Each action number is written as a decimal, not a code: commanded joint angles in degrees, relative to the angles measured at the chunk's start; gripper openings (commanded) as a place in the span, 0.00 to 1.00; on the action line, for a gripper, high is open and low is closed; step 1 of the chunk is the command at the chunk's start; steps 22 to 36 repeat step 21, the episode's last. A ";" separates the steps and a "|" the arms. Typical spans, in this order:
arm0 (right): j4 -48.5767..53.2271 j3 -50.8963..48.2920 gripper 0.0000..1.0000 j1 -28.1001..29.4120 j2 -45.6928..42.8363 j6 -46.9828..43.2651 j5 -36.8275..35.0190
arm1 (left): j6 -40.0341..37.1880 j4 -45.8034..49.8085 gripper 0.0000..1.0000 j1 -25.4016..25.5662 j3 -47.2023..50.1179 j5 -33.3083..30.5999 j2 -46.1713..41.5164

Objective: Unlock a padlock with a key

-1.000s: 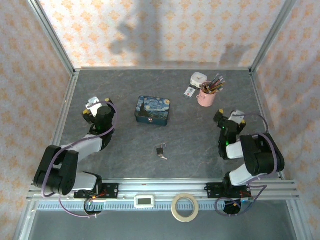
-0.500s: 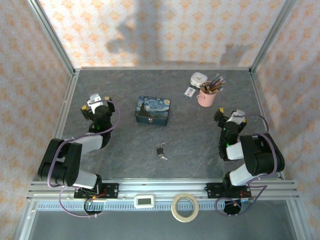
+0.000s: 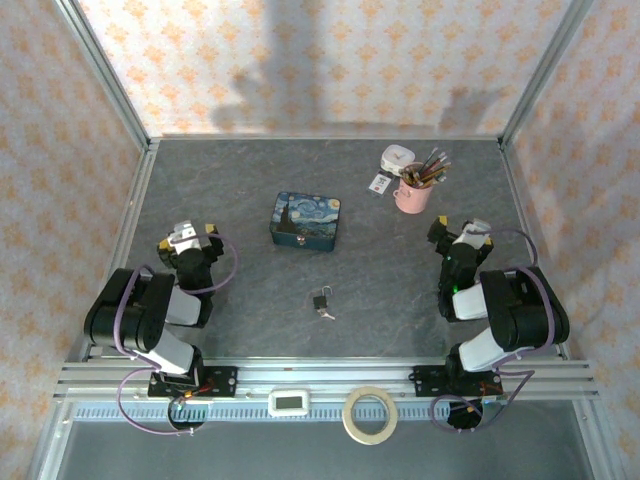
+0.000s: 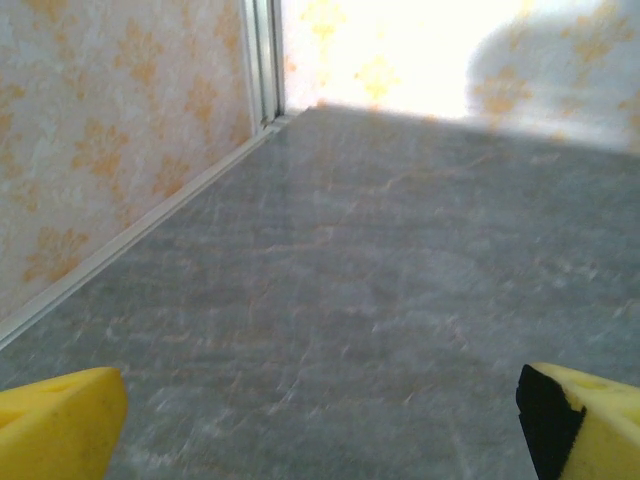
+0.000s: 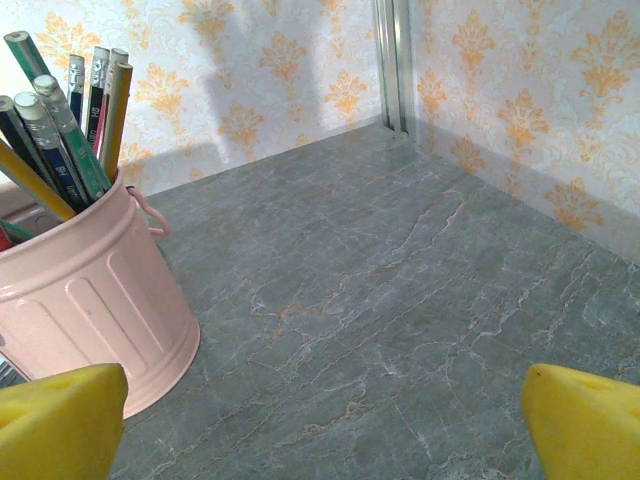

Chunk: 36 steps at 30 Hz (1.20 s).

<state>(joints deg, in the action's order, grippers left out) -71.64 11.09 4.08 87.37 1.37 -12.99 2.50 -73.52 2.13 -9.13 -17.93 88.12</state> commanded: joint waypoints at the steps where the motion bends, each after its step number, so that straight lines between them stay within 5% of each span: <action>1: -1.75 0.64 1.00 -0.12 -0.49 -0.79 -0.07 | 0.66 -4.42 0.99 -0.18 -1.80 2.28 -0.18; 36: -1.87 0.51 1.00 -0.12 -0.58 -0.84 0.06 | 0.36 -5.44 0.99 -0.16 -1.69 2.28 0.12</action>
